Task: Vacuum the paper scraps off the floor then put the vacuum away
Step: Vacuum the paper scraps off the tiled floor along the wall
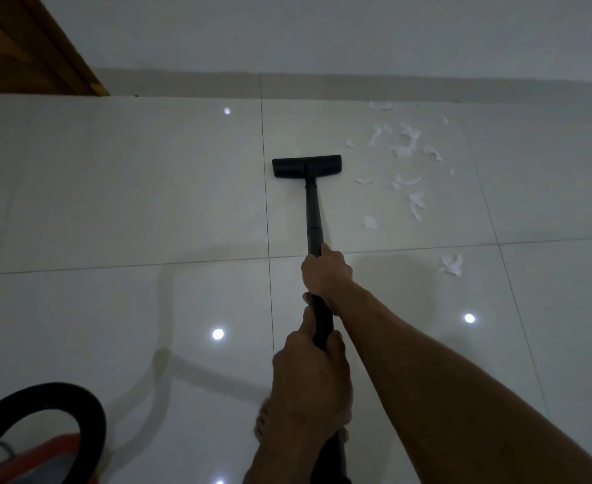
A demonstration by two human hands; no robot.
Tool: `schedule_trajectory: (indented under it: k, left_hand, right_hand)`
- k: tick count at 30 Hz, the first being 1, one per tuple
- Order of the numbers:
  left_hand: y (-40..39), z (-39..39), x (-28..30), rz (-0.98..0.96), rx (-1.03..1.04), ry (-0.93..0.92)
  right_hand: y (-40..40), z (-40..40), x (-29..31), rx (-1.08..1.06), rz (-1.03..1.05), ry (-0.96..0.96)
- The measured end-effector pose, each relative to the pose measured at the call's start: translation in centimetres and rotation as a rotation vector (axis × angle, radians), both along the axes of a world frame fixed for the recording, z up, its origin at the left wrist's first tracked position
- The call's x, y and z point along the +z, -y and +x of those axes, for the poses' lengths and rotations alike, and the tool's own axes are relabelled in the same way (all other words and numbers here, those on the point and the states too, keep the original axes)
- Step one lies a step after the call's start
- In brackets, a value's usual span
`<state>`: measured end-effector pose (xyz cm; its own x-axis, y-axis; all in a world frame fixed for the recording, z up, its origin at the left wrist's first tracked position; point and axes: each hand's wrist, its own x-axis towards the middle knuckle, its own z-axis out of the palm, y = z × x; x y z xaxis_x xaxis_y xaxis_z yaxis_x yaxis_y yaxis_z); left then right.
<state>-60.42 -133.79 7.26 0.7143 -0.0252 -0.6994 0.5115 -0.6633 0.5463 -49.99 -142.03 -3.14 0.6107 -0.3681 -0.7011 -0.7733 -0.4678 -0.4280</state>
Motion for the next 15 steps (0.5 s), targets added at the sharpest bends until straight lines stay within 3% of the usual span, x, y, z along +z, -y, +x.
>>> schedule_trajectory:
  k: [8, 15]
  left_hand:
    - [0.2, 7.8, -1.3, -0.084, 0.037, 0.008]
    - [2.1, 13.4, -2.7, -0.163, 0.154, -0.016]
  right_hand:
    - [0.5, 8.1, -0.2, -0.016, -0.003, 0.000]
    - [2.7, 14.3, -1.1, 0.099, -0.014, 0.018]
